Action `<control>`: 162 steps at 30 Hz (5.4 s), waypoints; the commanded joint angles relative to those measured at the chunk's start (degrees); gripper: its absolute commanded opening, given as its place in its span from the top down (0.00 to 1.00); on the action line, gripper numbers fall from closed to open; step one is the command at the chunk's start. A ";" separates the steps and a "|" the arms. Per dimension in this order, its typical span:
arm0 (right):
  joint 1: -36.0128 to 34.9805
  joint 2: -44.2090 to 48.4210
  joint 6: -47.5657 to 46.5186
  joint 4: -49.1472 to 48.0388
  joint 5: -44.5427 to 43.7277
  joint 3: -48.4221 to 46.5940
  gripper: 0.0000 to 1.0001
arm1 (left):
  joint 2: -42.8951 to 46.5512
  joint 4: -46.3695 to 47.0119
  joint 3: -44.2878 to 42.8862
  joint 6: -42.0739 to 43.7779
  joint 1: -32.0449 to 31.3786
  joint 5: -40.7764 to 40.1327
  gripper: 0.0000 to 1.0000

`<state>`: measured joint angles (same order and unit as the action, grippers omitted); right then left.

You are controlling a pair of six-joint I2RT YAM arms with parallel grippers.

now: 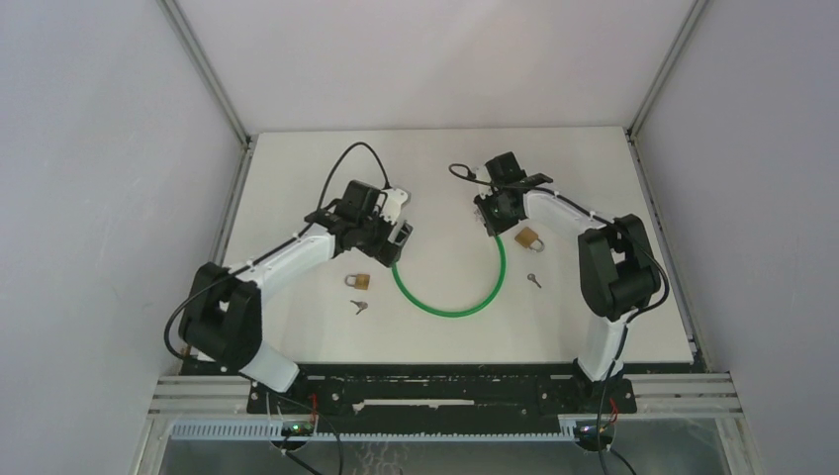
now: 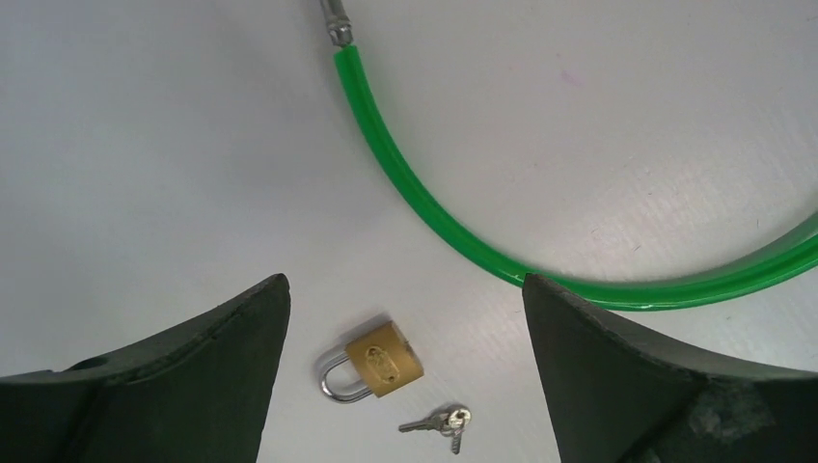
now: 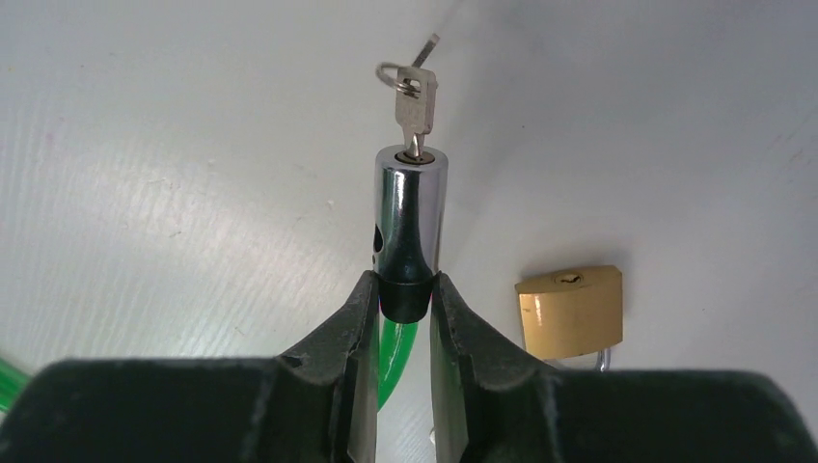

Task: Lock with the key
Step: Pick up the lock from the center of the board, then lock the lock.

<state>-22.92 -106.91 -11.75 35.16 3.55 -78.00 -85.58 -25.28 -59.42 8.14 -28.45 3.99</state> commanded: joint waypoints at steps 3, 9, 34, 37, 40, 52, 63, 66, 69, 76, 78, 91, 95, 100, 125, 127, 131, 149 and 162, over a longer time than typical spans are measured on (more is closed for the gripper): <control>-0.61 3.38 2.65 -2.90 1.96 1.05 1.00 | -7.52 0.60 -7.19 -3.05 0.32 2.99 0.10; 0.51 2.77 3.08 -2.81 4.77 1.36 1.00 | -14.55 2.45 -11.05 -3.04 0.32 2.85 0.27; 5.78 3.16 4.19 -1.66 12.72 2.85 1.00 | -25.60 4.01 -14.50 -7.59 0.32 4.11 0.62; 5.78 3.11 4.32 -1.67 12.66 2.84 1.00 | -25.49 4.99 -13.01 -7.73 0.32 4.24 0.68; 5.78 3.11 4.65 -1.84 12.71 2.85 1.00 | -24.80 6.41 -11.38 -8.12 0.32 4.93 0.78; 4.07 3.91 5.83 -5.14 14.36 3.71 1.00 | -13.75 12.27 -7.27 -6.31 0.32 8.99 1.00; 3.52 3.12 6.39 -6.48 17.15 3.72 1.00 | -11.24 13.60 -7.18 -6.16 -3.81 18.93 1.00; 3.49 3.03 6.27 -6.52 17.69 3.73 1.00 | -12.88 12.19 -9.32 -5.47 -5.54 19.78 1.00; 3.58 2.86 5.91 -6.56 18.09 3.73 1.00 | -14.60 11.19 -11.21 -5.47 -6.87 20.88 1.00; 3.64 2.16 5.47 -6.94 18.60 4.16 1.00 | -18.98 11.13 -14.19 -8.51 -8.71 23.59 1.00; 3.69 1.91 5.63 -7.02 18.76 4.22 1.00 | -19.86 11.39 -14.75 -9.19 -9.08 23.94 1.00; 3.50 2.27 5.74 -7.16 20.21 4.34 1.00 | -22.27 12.40 -15.77 -12.75 -10.40 24.06 1.00; 3.52 3.05 6.20 -8.25 20.92 5.17 1.00 | -22.95 13.06 -15.58 -14.39 -10.40 24.05 1.00; 3.51 4.08 6.56 -9.46 20.86 6.21 1.00 | -24.19 13.16 -16.28 -16.44 -10.16 25.46 1.00; -0.52 11.54 4.01 -18.35 10.38 13.52 1.00 | -27.50 18.10 -16.92 -28.85 -5.14 40.32 1.00; -0.73 11.64 3.64 -18.59 10.17 13.81 1.00 | -27.81 18.44 -16.91 -29.68 -4.71 40.70 1.00; -0.85 11.83 3.54 -19.13 9.60 14.18 1.00 | -28.65 18.51 -16.97 -30.86 -4.01 41.19 1.00; -1.38 12.25 2.92 -19.34 8.93 14.32 1.00 | -29.79 18.07 -17.70 -32.96 -3.85 42.68 1.00; -2.14 12.05 1.99 -19.60 8.54 14.63 1.00 | -30.17 19.04 -17.30 -34.60 -2.77 43.21 1.00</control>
<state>-23.83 -98.13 -10.15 19.84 11.09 -63.02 -116.11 -9.06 -74.06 -24.08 -31.14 43.72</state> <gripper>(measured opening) 0.269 0.027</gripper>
